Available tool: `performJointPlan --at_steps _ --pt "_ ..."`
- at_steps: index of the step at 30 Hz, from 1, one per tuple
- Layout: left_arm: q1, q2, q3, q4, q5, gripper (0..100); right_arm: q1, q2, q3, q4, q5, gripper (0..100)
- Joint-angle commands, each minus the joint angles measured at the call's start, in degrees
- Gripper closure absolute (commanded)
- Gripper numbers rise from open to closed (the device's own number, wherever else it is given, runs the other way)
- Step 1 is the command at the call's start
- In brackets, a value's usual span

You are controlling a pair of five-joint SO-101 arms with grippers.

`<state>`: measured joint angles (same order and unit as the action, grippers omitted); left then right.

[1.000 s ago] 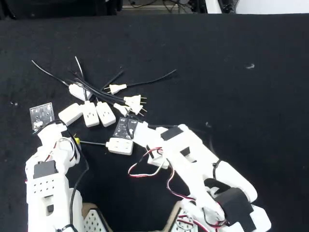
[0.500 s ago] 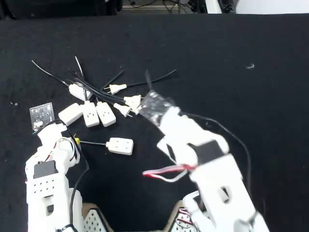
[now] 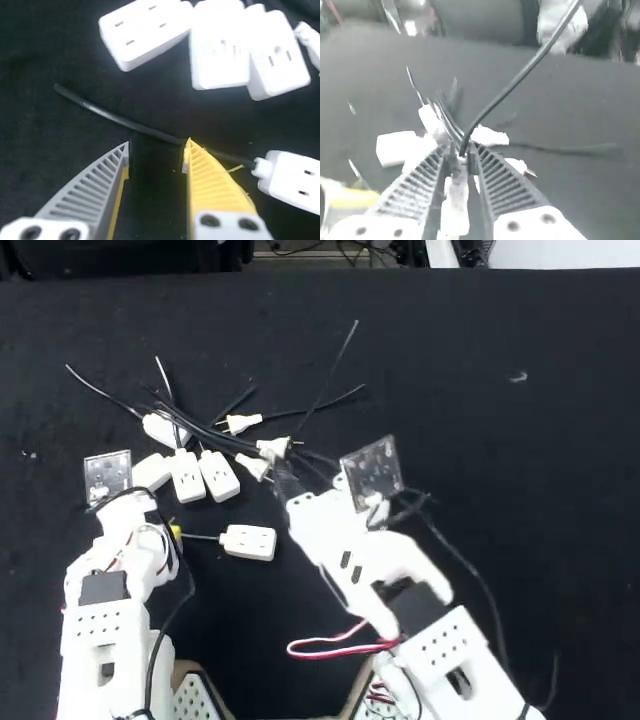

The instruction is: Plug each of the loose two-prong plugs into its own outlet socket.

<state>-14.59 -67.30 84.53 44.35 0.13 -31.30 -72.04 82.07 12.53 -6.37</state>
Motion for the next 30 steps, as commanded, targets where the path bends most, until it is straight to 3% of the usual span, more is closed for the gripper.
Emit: performJointPlan --at_steps 1,8,12,18,23,27,30 --pt "1.19 -0.7 -4.53 2.73 3.08 82 -0.79 3.03 3.74 -20.48 -1.05 98.7" --pt "0.92 -0.7 -4.35 3.43 4.66 82 3.16 12.97 5.05 -23.3 -0.7 98.7" --pt "0.66 -0.7 -4.09 3.34 4.66 82 8.26 15.16 6.73 -15.03 -0.7 98.1" --pt "0.66 -0.7 -4.44 3.34 4.66 82 8.18 15.87 6.46 1.14 3.6 80.7" --pt "0.57 -0.7 -4.35 3.34 4.66 82 9.41 15.52 5.76 6.07 10.46 83.2" --pt "0.57 -0.7 -4.18 3.43 4.66 82 15.3 15.52 -1.01 9.76 18.11 87.5" --pt "0.57 -0.7 -4.18 3.43 4.66 82 18.2 15.96 -7.6 14.15 30.07 88.7"
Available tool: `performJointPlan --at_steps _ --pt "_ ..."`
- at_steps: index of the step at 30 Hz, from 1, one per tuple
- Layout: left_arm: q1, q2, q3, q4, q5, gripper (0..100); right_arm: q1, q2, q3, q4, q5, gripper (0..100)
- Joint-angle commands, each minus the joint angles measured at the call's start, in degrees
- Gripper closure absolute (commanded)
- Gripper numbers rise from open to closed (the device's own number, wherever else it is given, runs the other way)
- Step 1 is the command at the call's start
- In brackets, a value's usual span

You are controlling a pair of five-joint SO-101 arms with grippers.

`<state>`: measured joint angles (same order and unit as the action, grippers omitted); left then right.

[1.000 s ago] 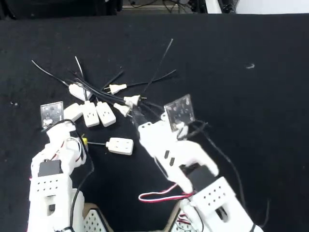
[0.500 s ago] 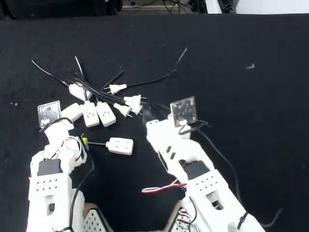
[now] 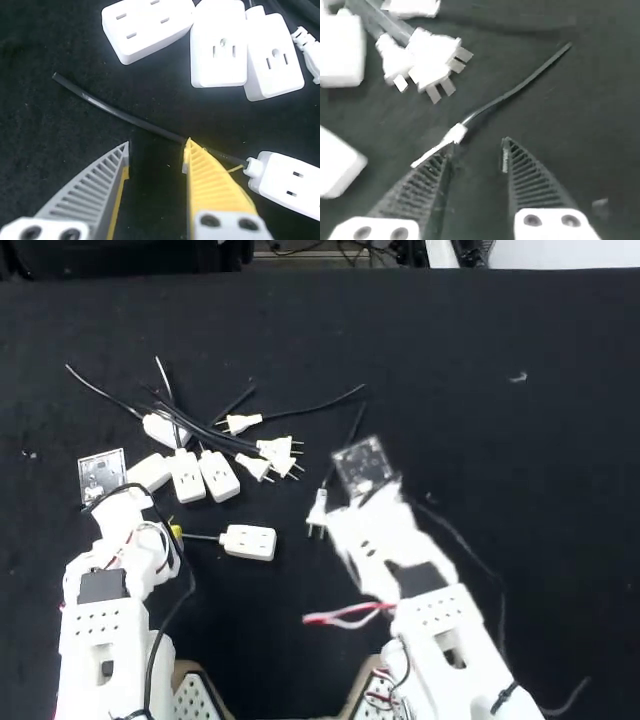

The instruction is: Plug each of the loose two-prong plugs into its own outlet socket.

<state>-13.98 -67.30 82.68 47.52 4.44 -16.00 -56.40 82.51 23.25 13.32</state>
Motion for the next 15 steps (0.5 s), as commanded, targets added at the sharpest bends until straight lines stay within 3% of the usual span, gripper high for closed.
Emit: performJointPlan --at_steps 1,3,5,10,15 --pt "-0.04 -0.7 -2.33 0.26 0.35 82 3.25 0.4 -9.89 5.27 16.53 88.7" --pt "-0.04 -0.7 -2.33 0.26 0.35 82 3.25 0.57 -12.88 9.67 28.57 88.6" --pt "-0.04 -0.7 -2.33 0.26 0.35 82 3.16 2.42 -15.78 14.59 34.02 88.5" --pt "-0.04 -0.7 -2.24 0.26 0.35 82 3.52 13.67 -23.96 20.84 34.64 88.5" --pt "-0.04 -0.7 -2.24 0.26 0.26 82 0.97 29.93 -30.29 20.13 34.81 88.5"
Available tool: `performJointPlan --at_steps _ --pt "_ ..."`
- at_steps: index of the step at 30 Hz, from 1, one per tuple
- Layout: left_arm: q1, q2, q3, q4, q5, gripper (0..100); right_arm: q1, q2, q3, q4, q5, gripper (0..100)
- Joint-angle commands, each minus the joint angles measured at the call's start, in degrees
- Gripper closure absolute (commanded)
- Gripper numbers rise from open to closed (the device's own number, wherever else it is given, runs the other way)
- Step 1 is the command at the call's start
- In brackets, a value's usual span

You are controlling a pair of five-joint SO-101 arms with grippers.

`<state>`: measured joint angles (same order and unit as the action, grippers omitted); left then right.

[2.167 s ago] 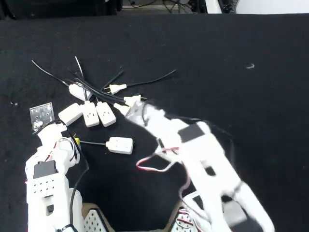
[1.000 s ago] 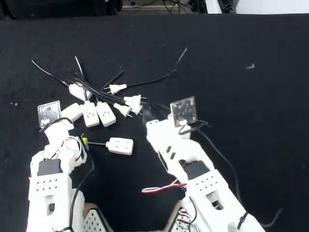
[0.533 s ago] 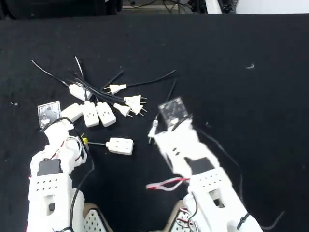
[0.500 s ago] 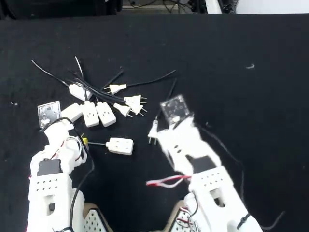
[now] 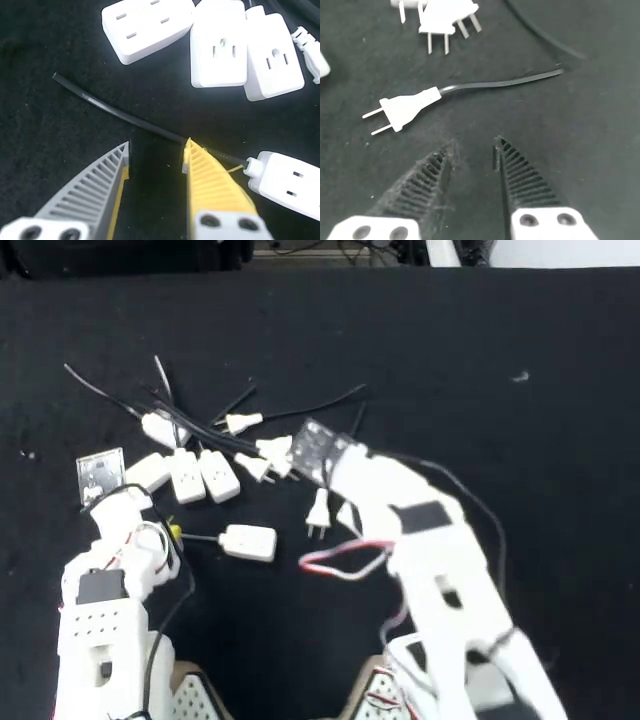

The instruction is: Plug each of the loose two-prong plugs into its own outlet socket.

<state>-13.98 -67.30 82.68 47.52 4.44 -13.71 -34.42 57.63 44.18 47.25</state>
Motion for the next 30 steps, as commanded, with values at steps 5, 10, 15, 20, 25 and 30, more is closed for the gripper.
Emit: performJointPlan --at_steps 5,10,15,20,25,30 --pt "-0.04 -0.7 -1.54 0.18 0.26 82 -0.35 15.6 -3.03 -11.69 10.37 88.7" --pt "-0.04 -0.7 -1.54 0.18 -2.29 82 -5.01 15.16 5.58 -23.12 14.33 88.8" --pt "-0.04 -0.7 -1.45 0.18 -2.46 82 -13.36 15.69 11.03 -31.74 11.52 88.8" --pt "-0.04 -0.7 -1.36 0.18 -2.46 82 -14.24 15.96 11.21 -34.73 11.69 88.8" --pt "-0.04 -0.7 -1.36 0.18 -2.46 82 -14.51 16.22 11.56 -33.58 14.15 88.5" --pt "-0.04 -0.7 -1.36 0.26 -2.46 82 -14.42 15.78 8.92 -24.18 18.99 76.0"
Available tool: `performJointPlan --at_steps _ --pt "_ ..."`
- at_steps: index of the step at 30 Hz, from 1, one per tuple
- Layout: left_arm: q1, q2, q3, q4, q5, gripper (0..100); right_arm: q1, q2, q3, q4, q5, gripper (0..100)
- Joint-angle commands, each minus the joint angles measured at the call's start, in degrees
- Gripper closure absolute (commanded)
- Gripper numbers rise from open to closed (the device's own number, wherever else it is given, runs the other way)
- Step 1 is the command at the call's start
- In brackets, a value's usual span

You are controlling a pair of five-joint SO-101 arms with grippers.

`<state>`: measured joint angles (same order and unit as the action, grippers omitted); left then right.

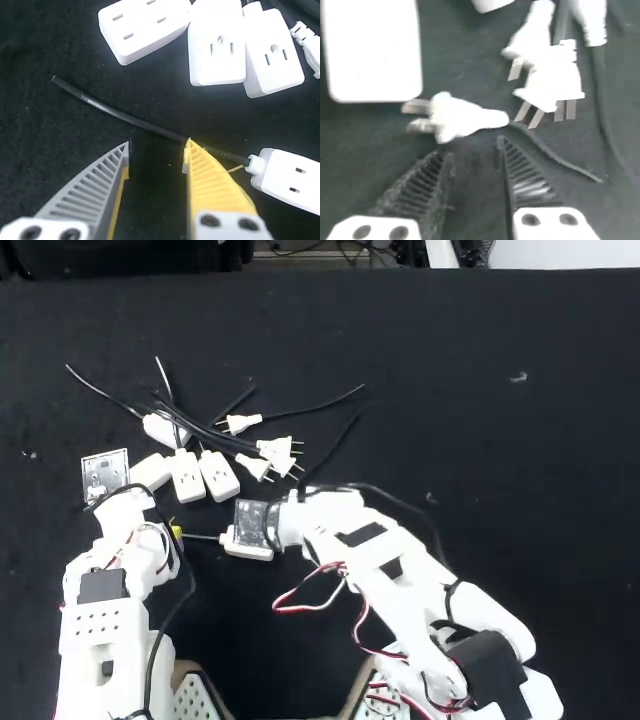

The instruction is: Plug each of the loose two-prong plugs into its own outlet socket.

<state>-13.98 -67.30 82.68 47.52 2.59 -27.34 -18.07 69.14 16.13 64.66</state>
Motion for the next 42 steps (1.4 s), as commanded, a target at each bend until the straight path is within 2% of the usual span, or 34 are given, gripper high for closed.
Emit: performJointPlan --at_steps 1,4,7,10,13,19,26,30,33,37,42 --pt "-0.04 -0.7 -1.36 0.26 -0.62 82 -0.79 -0.57 -3.3 4.75 1.58 72.5" --pt "-0.04 -0.7 -1.36 0.26 -0.62 82 -0.88 -0.57 -4.53 4.66 1.93 66.1" --pt "-0.04 -0.7 -1.36 0.18 -0.62 82 -0.97 -0.57 -5.76 4.4 4.66 65.9" --pt "-0.04 -0.7 -1.36 0.18 -0.62 82 -0.97 -0.13 -5.32 0.44 9.05 65.9" --pt "-0.04 -0.7 -1.36 0.18 -0.62 82 -1.14 -0.13 -3.56 -3.34 10.29 65.9" --pt "-0.04 -0.7 -1.36 0.18 -0.62 82 -6.86 -0.04 0.22 -4.48 12.22 66.2" --pt "-0.04 -0.7 -1.27 0.26 -0.62 82 -9.32 4.88 -1.36 -4.57 13.1 82.6" --pt "-0.04 -0.7 -1.27 0.26 -0.62 82 -5.8 6.55 -3.56 -4.57 13.1 97.6" --pt "-0.04 -0.7 -1.27 0.26 -0.62 82 -1.85 4.26 -3.3 -4.48 12.92 98.4" --pt "-0.04 -0.7 -1.27 0.26 -0.62 82 1.58 -5.14 1.36 -4.31 6.95 98.8" --pt "-0.04 -0.7 -1.27 0.26 -0.62 82 1.93 -24.66 10.59 -0.7 -7.38 98.8"
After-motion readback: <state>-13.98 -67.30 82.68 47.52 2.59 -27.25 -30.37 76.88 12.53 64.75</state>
